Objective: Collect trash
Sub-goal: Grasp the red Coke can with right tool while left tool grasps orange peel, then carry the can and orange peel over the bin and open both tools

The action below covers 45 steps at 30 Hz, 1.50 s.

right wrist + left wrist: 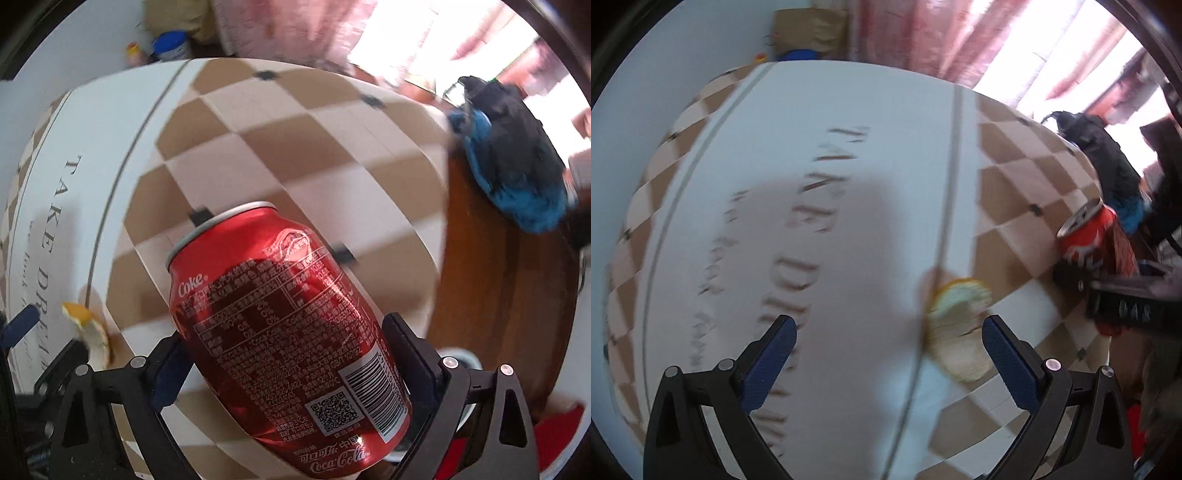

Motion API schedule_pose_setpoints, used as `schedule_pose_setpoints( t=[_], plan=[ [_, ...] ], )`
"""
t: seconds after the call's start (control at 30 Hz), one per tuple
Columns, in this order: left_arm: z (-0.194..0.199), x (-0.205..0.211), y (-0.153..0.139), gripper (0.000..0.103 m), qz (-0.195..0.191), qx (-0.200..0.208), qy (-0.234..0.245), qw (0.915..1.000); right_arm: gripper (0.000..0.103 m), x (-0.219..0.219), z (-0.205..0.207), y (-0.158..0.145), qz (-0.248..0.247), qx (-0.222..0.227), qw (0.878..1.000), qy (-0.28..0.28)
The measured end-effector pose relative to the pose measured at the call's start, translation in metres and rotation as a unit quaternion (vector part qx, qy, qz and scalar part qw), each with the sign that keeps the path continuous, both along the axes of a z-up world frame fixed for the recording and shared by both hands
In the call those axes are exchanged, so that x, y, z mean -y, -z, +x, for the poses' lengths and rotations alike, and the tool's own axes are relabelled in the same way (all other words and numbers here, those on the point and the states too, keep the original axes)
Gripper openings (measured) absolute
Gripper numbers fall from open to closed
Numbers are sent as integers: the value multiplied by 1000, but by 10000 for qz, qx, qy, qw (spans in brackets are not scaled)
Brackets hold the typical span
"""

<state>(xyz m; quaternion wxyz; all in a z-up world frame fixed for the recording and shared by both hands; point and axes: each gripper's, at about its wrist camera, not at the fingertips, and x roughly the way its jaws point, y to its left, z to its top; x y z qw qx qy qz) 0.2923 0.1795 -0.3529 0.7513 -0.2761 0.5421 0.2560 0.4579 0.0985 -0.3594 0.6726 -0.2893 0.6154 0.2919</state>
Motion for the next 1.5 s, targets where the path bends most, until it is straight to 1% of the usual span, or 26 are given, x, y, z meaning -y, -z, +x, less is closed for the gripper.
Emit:
schedule_pose_setpoints(
  t=[0.03, 0.1, 0.13, 0.17, 0.2, 0.23, 0.37, 0.5, 0.6, 0.7, 0.87, 1.03, 1.17, 1.27, 1.37, 1.5],
  plan=[
    [5, 3, 1, 101, 49, -7, 86, 10000, 97, 9, 1, -2, 48, 30, 9999, 155],
    [18, 8, 3, 86, 237, -37, 294, 9993, 97, 28, 1, -4, 177, -16, 9990, 420],
    [22, 11, 3, 63, 317, -80, 386, 9987, 97, 36, 2, -3, 252, -77, 9981, 550],
    [26, 14, 2, 49, 485, -133, 458, 9977, 97, 45, 1, -1, 319, -154, 9969, 698],
    [28, 18, 0, 38, 598, -68, 587, 9965, 97, 50, -1, 0, 365, -165, 9962, 779],
    [30, 20, -2, 21, 674, -100, 636, 9956, 97, 55, -1, -1, 383, -154, 9957, 825],
    [24, 23, -8, 11, 747, -67, 701, 9947, 96, 68, -9, 2, 519, -135, 9937, 987],
    [10, 29, -21, 9, 1025, -86, 627, 9927, 96, 71, -15, -3, 699, -70, 9922, 1025],
    [0, 32, -34, 8, 1185, -32, 502, 9917, 96, 76, -28, -16, 871, 32, 9905, 1066],
    [-18, 37, -52, 8, 1418, 53, 401, 9891, 96, 87, -43, -31, 1089, 83, 9876, 1130],
    [-47, 49, -92, 8, 1810, 240, 274, 9828, 95, 109, -71, -65, 1532, 92, 9800, 1266],
    [-66, 66, -130, 8, 2027, 524, 283, 9774, 95, 133, -98, -104, 1905, 116, 9715, 1409],
    [-74, 91, -163, 8, 2117, 808, 403, 9731, 94, 166, -103, -137, 2237, 200, 9618, 1565],
    [-70, 120, -187, 8, 2175, 1044, 639, 9684, 94, 202, -100, -161, 2466, 290, 9531, 1733],
    [-57, 151, -203, 8, 2152, 1235, 921, 9643, 94, 244, -90, -180, 2596, 417, 9448, 1954],
    [-31, 196, -212, 8, 2050, 1422, 1317, 9594, 93, 303, -70, -192, 2596, 560, 9367, 2283]
  ],
)
